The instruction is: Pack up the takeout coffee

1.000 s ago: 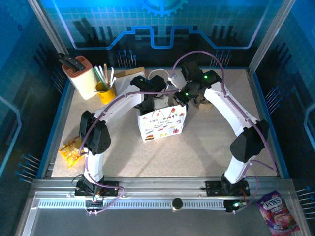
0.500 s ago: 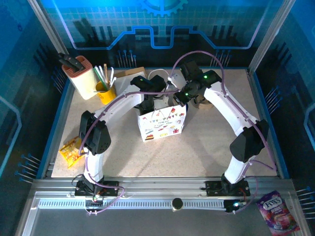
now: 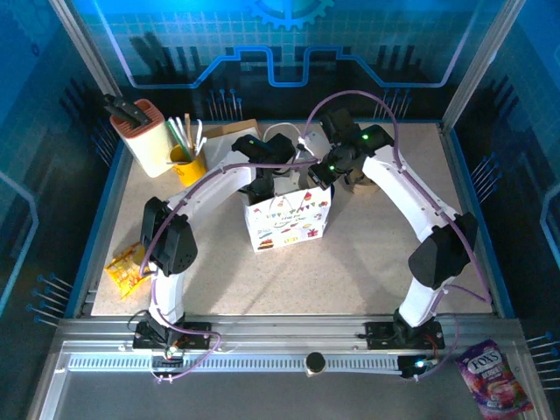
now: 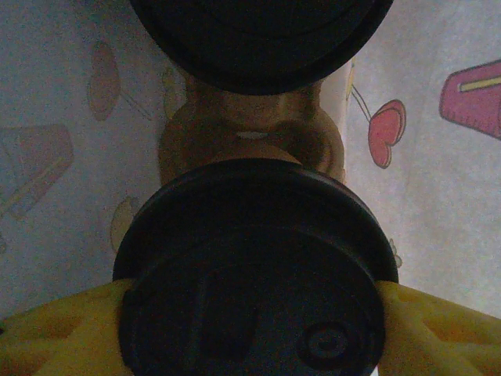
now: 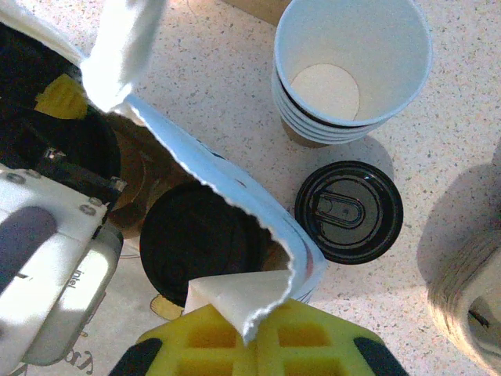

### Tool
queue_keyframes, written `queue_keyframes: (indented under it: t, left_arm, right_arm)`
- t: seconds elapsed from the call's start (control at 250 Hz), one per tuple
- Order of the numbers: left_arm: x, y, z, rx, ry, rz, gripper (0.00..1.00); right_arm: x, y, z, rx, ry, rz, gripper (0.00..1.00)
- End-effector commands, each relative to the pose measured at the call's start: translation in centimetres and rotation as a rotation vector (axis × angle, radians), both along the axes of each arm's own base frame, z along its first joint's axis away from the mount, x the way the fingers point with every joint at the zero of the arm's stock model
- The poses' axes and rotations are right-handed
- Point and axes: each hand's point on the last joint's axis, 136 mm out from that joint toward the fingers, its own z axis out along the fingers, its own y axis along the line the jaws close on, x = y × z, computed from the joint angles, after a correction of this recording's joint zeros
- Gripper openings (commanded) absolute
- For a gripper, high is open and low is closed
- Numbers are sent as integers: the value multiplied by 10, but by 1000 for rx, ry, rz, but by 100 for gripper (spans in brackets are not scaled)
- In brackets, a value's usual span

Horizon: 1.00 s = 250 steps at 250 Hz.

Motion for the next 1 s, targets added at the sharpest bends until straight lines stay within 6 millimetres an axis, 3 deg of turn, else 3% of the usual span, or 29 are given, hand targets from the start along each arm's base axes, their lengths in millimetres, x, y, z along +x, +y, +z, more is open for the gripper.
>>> queue_keyframes:
  t: [0.0, 0.995]
  left_arm:
    - [-2, 5, 9, -3, 9, -3, 47]
    - [-1, 8, -45, 43, 110, 31, 46]
  right_arm:
    - [-4, -4, -14, -39, 49, 9, 7]
    - [-5, -4, -17, -35, 54, 9, 7]
